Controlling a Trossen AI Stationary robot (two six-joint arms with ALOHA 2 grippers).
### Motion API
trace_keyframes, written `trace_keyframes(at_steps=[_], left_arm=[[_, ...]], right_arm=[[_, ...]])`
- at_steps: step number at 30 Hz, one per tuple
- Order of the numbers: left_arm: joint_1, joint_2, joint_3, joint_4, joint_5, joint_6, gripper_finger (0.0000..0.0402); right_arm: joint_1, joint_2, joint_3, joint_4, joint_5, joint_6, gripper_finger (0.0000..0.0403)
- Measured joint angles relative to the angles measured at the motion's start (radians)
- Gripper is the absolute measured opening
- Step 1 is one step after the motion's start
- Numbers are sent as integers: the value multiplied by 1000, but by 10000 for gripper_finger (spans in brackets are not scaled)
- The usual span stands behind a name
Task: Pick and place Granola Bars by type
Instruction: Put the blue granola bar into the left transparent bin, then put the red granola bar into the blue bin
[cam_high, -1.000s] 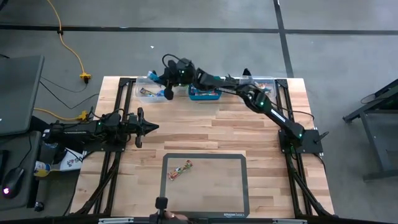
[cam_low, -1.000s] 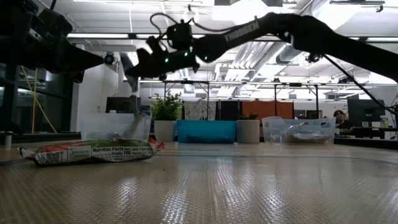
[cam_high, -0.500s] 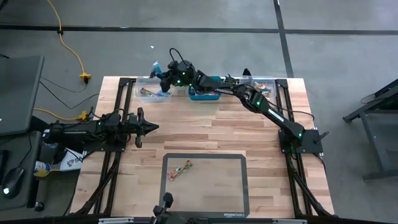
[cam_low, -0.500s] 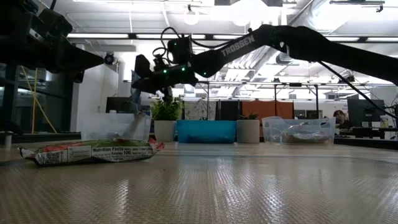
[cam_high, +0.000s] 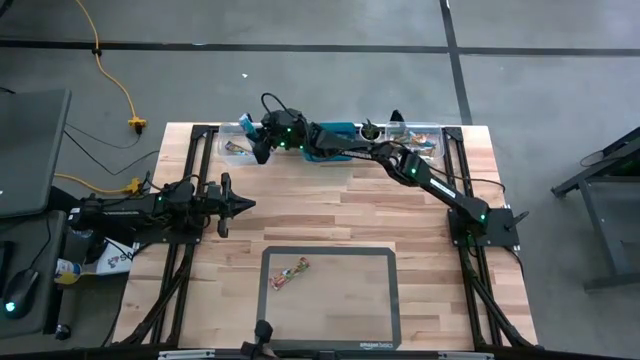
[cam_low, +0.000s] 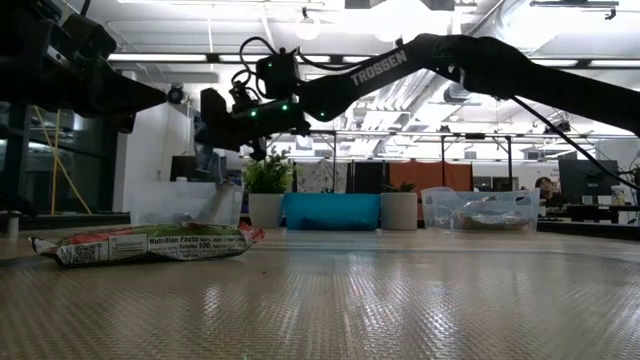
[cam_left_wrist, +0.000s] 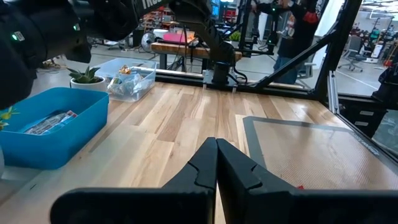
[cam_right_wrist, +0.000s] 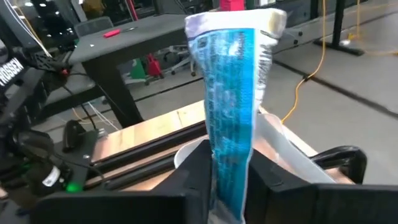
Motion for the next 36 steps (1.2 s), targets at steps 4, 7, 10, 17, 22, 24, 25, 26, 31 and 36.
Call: trace_keyframes(at_steps=[4,7,10,17,22,24,25,26,31,36], left_arm=[[0,0,0,0,0,0,1],[0,0,0,0,0,0,1],[0,0,0,0,0,0,1],[0,0,0,0,0,0,1],[0,0,0,0,0,0,1],[0,0,0,0,0,0,1],[0,0,0,0,0,0,1],[0,0,0,0,0,0,1],[0,0,0,0,0,0,1],[0,0,0,0,0,0,1]], right_arm=[[-1,0,0,2,5,-11,86],[-1,0,0,7,6,-10,112],[-1,0,0,23,9,-9,133],[-1,0,0,48,-29,-33,172],[-1,0,0,48,-33,-34,197],[-1,0,0,48,-33,-34,207],[-1,0,0,48,-33,-34,211],[-1,0,0,48,-33,-34,214],[1,0,0,76,-38,-45,218],[19,-38,9,134,-19,-88,218]])
